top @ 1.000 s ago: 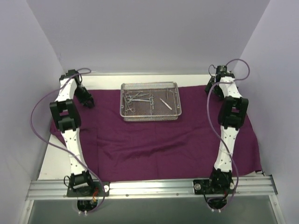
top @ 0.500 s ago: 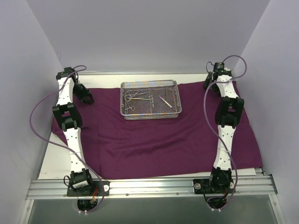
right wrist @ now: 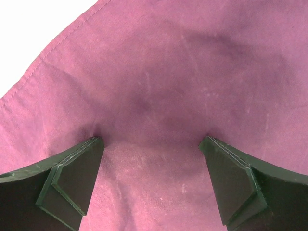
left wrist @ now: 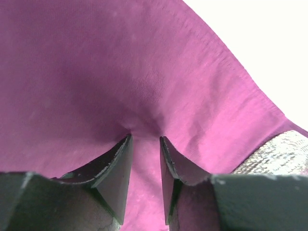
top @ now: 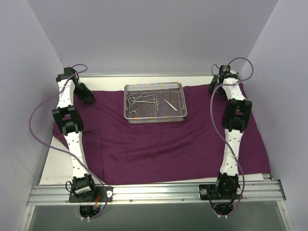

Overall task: Open and lay out the surgical kit
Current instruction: Smooth out the surgical kit at the center of the board.

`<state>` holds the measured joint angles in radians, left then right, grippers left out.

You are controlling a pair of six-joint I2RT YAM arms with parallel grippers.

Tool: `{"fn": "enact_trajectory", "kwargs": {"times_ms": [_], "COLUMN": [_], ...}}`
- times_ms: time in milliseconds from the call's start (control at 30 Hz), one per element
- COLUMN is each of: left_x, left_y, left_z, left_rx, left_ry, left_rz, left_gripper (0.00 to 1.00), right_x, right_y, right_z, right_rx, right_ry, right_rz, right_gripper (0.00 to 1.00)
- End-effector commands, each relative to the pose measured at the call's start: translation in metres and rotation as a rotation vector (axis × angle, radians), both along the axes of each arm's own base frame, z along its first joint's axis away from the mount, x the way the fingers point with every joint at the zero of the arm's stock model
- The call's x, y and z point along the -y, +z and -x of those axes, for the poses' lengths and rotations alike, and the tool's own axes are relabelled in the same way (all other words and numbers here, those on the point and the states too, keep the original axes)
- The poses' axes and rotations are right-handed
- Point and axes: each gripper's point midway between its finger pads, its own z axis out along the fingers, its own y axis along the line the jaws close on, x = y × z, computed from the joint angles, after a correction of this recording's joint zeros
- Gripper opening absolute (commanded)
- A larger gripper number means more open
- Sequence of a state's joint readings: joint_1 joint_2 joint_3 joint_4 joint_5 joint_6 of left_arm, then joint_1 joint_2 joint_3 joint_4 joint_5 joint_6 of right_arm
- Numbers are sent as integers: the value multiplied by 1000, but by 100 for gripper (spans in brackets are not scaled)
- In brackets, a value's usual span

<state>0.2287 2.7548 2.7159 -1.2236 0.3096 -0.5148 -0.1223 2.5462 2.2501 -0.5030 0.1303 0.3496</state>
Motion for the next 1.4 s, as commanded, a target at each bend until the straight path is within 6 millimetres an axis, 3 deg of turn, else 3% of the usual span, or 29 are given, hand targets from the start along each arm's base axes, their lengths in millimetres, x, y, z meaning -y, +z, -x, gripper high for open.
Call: {"fn": "enact_trajectory", "kwargs": {"times_ms": [0, 33, 67, 133, 167, 267, 333, 367, 400, 433, 500, 533, 567, 600, 633, 700, 733, 833, 1167, 1333, 1367], "left_x": [-16, -16, -16, -17, -17, -11, -6, -7, -1, 2, 14, 15, 18, 22, 30, 39, 46, 49, 47, 50, 62], "left_y": [84, 79, 104, 106, 121, 130, 128, 125, 120, 117, 104, 100, 101, 85, 81, 72, 70, 59, 27, 26, 26], "left_z": [-10, 0, 2, 15, 20, 38, 57, 70, 79, 88, 113, 119, 126, 140, 141, 148, 148, 152, 161, 169, 171], "left_rx": [163, 126, 162, 134, 154, 135, 77, 38, 11, -11, -82, -94, -95, -146, -143, -164, -169, -210, -306, -337, -337], "left_ry": [47, 63, 87, 103, 103, 49, 14, 9, -24, -40, -79, -84, -87, -95, -105, -116, -129, -130, -100, -87, -117], "left_rz": [-159, -164, -174, -195, -205, -238, -256, -286, -298, -304, -311, -330, -335, -330, -325, -324, -328, -354, -375, -380, -388], "left_gripper": [39, 41, 41, 41, 41, 41, 41, 41, 42, 42, 42, 42, 42, 42, 42, 42, 42, 42, 41, 41, 42], "right_x": [-27, -32, -34, -38, -39, -47, -55, -65, -71, -76, -90, -97, -114, -126, -131, -144, -152, -167, -165, -167, -167], "right_y": [-9, 5, 13, 32, 38, 52, 67, 62, 79, 83, 84, 102, 107, 105, 119, 117, 127, 130, 116, 112, 112], "right_z": [30, 27, 25, 24, 25, 34, 40, 49, 52, 55, 67, 71, 75, 83, 87, 101, 106, 124, 152, 152, 152], "right_rx": [-109, -82, -68, -42, -34, -28, -16, -37, -6, 2, 2, 39, 49, 36, 62, 46, 62, 61, 15, 13, 11], "right_ry": [40, 51, 54, 61, 65, 72, 83, 102, 115, 125, 150, 165, 201, 220, 233, 259, 278, 313, 339, 347, 348], "right_rz": [-51, -56, -56, -47, -45, -53, -74, -90, -89, -93, -119, -149, -165, -188, -190, -212, -215, -233, -229, -237, -238], "right_gripper": [90, 90, 91, 93, 93, 96, 98, 98, 99, 99, 99, 99, 99, 99, 99, 100, 100, 100, 100, 100, 100]}}
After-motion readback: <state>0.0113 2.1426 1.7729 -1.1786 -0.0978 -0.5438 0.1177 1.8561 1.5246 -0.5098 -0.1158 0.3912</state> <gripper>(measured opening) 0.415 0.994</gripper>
